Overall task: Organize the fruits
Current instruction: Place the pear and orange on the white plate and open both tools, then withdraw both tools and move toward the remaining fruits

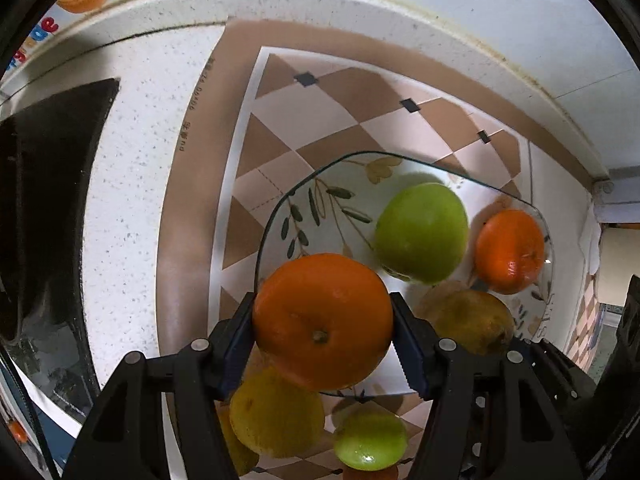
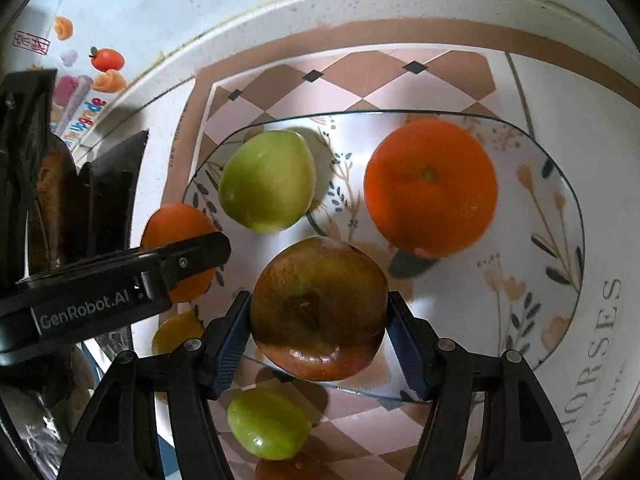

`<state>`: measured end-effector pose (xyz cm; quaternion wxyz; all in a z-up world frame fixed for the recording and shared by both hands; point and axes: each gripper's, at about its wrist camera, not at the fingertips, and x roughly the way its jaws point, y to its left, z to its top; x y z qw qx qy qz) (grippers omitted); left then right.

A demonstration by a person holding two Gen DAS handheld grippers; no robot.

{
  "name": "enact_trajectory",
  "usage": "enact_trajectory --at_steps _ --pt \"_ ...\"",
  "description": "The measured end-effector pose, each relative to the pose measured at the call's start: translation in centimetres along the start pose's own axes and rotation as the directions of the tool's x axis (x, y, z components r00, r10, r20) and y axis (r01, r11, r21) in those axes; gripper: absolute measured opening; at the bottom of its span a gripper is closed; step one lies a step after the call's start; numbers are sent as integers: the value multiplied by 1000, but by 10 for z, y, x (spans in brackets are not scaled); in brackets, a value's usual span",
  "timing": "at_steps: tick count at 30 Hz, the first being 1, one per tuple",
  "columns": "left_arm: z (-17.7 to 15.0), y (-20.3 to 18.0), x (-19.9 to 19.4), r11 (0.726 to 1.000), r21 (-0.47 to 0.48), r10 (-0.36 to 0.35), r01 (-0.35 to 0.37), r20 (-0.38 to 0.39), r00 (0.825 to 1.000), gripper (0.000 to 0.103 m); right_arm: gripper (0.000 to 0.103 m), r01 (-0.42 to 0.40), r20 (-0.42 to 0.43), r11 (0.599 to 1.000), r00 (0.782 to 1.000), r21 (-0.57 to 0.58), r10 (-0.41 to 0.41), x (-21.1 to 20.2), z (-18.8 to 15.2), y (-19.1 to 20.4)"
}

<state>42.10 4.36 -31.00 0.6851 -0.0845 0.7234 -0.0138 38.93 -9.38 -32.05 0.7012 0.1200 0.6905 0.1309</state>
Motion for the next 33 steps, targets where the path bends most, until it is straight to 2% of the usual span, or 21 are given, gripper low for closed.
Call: enact_trajectory --at_steps 7,9,10,11,13,14,17,19,22,26,30,33 --pt "-1 -2 2 1000 25 19 -19 -6 1000 61 69 7 -30 1000 1000 -6 -8 6 2 1" --pt "-1 -2 3 999 25 21 -21 -12 1000 61 77 8 -41 1000 999 -2 -8 7 3 2" --pt "-1 -1 4 999 23 22 -22 -14 1000 64 87 5 -43 1000 999 5 -5 7 3 1" --pt "0 1 4 1000 20 16 -16 -15 1000 68 89 1 -42 1000 999 13 -1 5 3 -1" --pt "1 3 3 1000 16 17 -17 5 1000 85 89 0 -36 1000 999 27 1 0 1 -4" --pt "0 4 0 1000 18 17 -17 20 1000 87 89 3 -35 1000 999 30 -2 -1 0 -4" --pt "-4 7 -6 1000 16 16 -17 42 999 87 95 32 -30 999 999 32 -31 -9 -5 -8" --pt "-11 12 -12 1000 9 2 -2 52 999 87 95 78 -21 997 997 28 -78 -16 -10 -10" --pt "-21 14 -25 1000 18 22 -23 82 996 87 95 143 3 990 990 19 -143 -28 -19 -12" --pt "-44 15 -43 997 31 72 -78 140 987 87 95 203 44 979 978 23 -204 -46 -30 -14" --pt "-68 15 -63 990 43 121 -133 221 968 87 95 268 93 963 959 26 -269 -68 -45 -12" --pt "-84 14 -75 988 55 126 -146 263 956 87 95 266 105 963 957 41 -269 -79 -56 -12"
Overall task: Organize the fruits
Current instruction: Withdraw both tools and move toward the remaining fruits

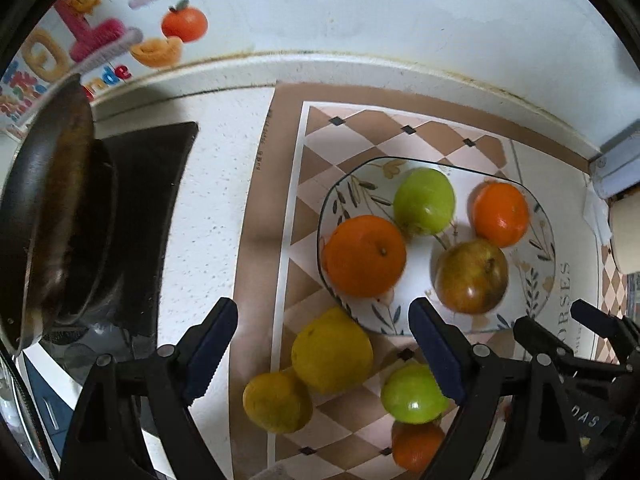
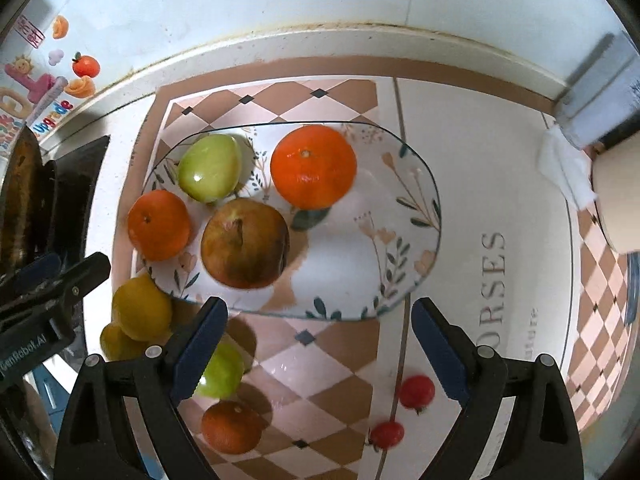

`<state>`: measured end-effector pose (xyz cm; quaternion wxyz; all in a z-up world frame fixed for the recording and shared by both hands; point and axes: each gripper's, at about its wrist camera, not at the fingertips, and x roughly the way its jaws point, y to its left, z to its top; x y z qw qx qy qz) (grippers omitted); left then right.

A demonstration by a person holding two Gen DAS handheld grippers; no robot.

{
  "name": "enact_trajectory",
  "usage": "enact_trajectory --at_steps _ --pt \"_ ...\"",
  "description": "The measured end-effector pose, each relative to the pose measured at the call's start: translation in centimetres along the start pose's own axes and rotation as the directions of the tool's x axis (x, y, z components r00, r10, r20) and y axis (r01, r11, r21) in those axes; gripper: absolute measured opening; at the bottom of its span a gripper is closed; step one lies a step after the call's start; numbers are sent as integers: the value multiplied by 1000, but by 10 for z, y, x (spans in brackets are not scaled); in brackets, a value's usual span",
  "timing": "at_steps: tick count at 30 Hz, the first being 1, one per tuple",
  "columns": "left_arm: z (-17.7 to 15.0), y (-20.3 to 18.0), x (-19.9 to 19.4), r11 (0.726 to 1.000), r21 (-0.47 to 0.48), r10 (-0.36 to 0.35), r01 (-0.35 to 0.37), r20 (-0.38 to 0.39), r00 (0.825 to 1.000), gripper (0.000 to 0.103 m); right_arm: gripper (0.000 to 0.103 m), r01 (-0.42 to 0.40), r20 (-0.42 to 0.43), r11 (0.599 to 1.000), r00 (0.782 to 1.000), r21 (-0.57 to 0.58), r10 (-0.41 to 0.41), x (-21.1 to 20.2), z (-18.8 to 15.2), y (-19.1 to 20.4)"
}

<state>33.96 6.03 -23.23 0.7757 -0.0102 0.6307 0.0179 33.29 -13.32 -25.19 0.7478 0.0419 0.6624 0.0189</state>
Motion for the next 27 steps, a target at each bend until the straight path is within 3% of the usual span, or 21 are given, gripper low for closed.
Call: enact_trajectory --at_steps 11,27 --pt "-42 -8 -60 1000 15 5 -8 154 988 87 95 37 149 999 988 -3 -36 -79 -47 3" --pt "-99 -8 -165 999 42 -33 20 326 945 87 95 19 333 1000 943 -19 -12 -186 -126 11"
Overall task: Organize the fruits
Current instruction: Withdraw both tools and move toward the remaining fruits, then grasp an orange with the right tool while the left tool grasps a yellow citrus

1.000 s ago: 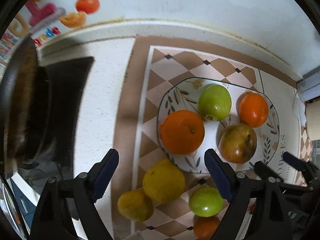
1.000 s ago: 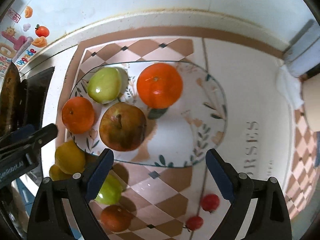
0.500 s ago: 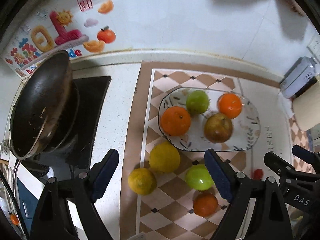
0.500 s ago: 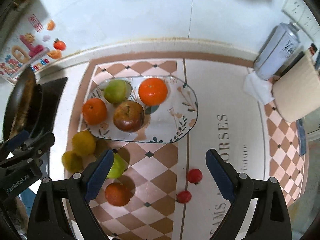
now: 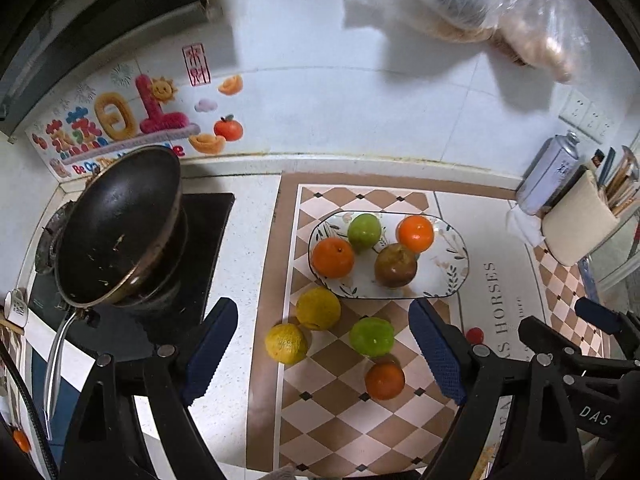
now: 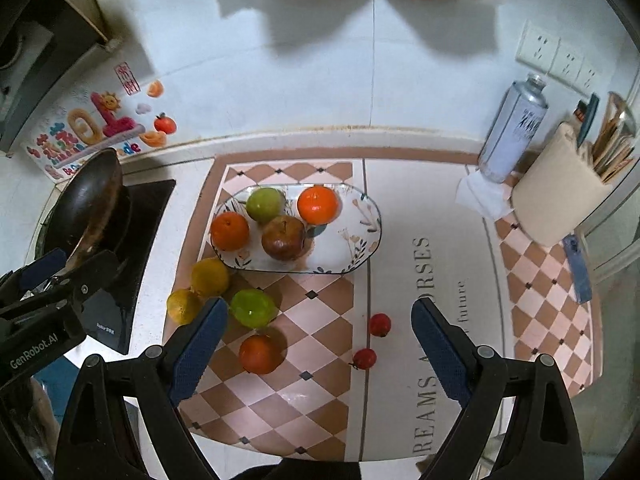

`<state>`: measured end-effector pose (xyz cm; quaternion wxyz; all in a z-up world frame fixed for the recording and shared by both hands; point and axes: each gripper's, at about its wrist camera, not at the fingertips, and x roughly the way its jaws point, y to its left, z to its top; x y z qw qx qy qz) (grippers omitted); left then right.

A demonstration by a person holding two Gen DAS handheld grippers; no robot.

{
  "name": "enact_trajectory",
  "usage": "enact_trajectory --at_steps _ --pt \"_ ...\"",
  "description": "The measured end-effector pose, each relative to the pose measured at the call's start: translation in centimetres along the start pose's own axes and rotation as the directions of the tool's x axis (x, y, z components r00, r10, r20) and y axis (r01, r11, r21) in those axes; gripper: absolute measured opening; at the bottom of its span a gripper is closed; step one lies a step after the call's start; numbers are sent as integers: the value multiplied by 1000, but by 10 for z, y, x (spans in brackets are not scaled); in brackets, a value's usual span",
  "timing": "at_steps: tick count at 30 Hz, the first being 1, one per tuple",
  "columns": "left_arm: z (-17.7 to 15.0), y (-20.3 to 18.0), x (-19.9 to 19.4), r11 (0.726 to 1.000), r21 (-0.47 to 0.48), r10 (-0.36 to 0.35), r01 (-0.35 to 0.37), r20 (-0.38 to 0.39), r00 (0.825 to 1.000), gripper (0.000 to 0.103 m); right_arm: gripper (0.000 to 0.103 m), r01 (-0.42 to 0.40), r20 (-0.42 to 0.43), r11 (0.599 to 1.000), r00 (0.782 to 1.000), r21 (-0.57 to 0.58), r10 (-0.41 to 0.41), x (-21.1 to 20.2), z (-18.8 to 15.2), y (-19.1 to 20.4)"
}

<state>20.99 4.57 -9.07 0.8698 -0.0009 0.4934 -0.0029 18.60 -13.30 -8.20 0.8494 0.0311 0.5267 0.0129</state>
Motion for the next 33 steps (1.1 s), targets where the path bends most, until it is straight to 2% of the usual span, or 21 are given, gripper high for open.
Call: enact_trajectory --at_steps 6,13,17,18,20,24,26,27,30,33 --pt "-10 -3 -30 1000 6 2 -3 52 999 87 95 4 59 1000 998 7 -4 -31 -9 2" --pt "-15 -2 -39 1000 6 2 -3 70 998 87 95 -24 58 999 998 31 22 -34 -16 3" --pt "-16 4 -31 1000 -5 16 -16 43 999 89 95 -64 26 996 998 57 63 -15 -18 3" --pt "-17 7 -24 1000 -8 24 -23 24 999 100 95 -83 -6 995 996 63 84 -2 -20 3" --pt "-19 14 -10 999 -20 42 -42 -9 999 102 95 -104 -74 992 991 65 109 28 -24 6" --pt "-30 34 31 994 -41 100 -105 -107 989 102 95 -165 -222 983 959 79 179 97 -35 18" --pt "-37 44 53 991 -58 111 -122 -166 980 102 95 -201 -303 975 927 95 221 137 -44 27" --pt "-40 49 65 990 -62 111 -125 -196 974 102 95 -220 -350 969 904 109 244 160 -50 32" --pt "-47 59 101 987 -87 102 -133 -298 949 102 91 -230 -408 965 874 126 262 199 -65 44" --pt "-50 64 126 985 -106 92 -138 -357 930 102 82 -233 -448 965 855 122 263 227 -75 56"
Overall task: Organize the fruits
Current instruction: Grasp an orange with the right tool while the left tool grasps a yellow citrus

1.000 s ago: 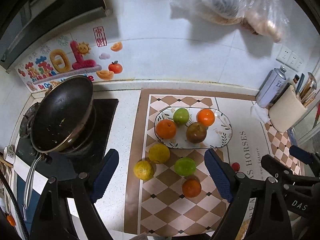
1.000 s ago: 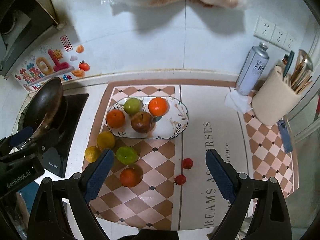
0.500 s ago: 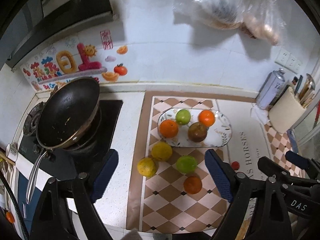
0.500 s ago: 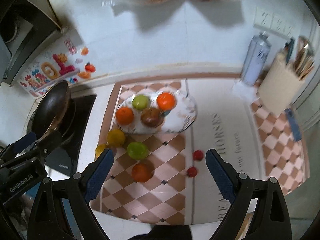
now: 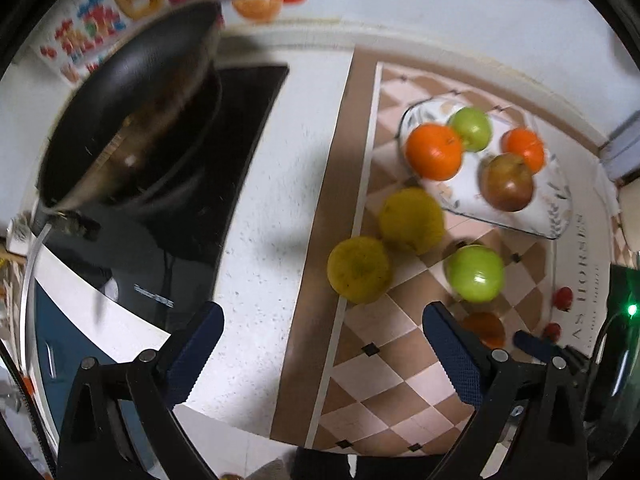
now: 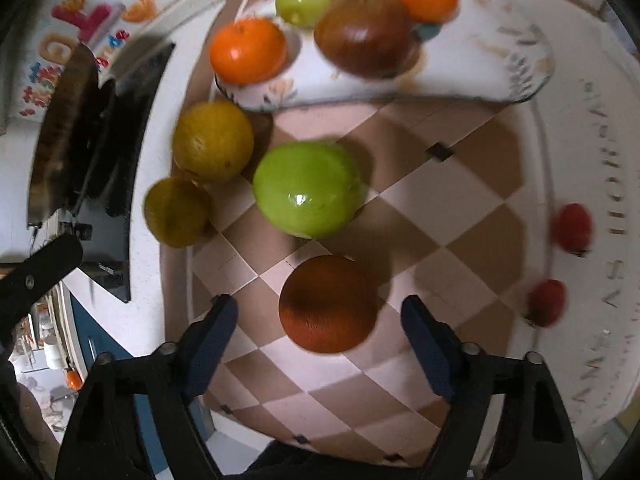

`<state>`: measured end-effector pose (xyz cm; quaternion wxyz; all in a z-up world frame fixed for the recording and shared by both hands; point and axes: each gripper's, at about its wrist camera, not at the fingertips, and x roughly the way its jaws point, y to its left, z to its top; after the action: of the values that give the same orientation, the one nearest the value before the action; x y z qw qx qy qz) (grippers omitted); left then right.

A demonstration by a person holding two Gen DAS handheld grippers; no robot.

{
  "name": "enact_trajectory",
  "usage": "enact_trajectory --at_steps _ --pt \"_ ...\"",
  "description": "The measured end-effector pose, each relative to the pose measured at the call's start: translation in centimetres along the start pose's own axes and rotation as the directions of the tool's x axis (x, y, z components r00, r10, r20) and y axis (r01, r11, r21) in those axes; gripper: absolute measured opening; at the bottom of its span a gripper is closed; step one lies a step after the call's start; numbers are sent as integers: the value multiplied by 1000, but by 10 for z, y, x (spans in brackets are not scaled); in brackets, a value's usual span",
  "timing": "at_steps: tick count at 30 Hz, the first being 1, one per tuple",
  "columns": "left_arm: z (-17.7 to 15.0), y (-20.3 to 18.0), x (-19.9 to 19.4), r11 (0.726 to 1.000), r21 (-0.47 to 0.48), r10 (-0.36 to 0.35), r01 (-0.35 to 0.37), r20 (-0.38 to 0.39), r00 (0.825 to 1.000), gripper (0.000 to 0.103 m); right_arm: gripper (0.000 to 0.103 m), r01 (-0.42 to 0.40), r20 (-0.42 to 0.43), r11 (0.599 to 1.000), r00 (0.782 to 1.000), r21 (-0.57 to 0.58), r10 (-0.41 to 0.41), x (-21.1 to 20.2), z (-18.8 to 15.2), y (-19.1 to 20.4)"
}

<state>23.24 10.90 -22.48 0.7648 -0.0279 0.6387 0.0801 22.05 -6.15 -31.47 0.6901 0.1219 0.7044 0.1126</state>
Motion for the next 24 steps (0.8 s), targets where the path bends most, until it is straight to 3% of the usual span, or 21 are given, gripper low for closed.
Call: enact_trajectory --at_steps 6,9,14,16,17,24 --pt "21 -8 53 999 -2 -46 47 -140 989 102 61 30 -29 999 999 -17 -30 22 1 2" --pt "28 -13 74 998 12 -51 54 -177 983 102 59 20 -39 1000 999 -9 -20 23 2 -3" --pt "31 -24 92 995 49 -78 90 -205 976 89 59 10 -45 1000 999 5 -10 21 4 -7" --pt "29 -26 101 991 35 -114 125 -232 966 65 59 -4 -55 1000 998 22 5 21 5 -8" --pt "28 -27 105 992 37 -112 124 -244 963 58 60 -9 -58 1000 998 26 10 21 6 -9" --pt "9 -29 94 993 47 -96 108 -207 974 56 60 -10 -52 1000 999 18 11 16 6 -12"
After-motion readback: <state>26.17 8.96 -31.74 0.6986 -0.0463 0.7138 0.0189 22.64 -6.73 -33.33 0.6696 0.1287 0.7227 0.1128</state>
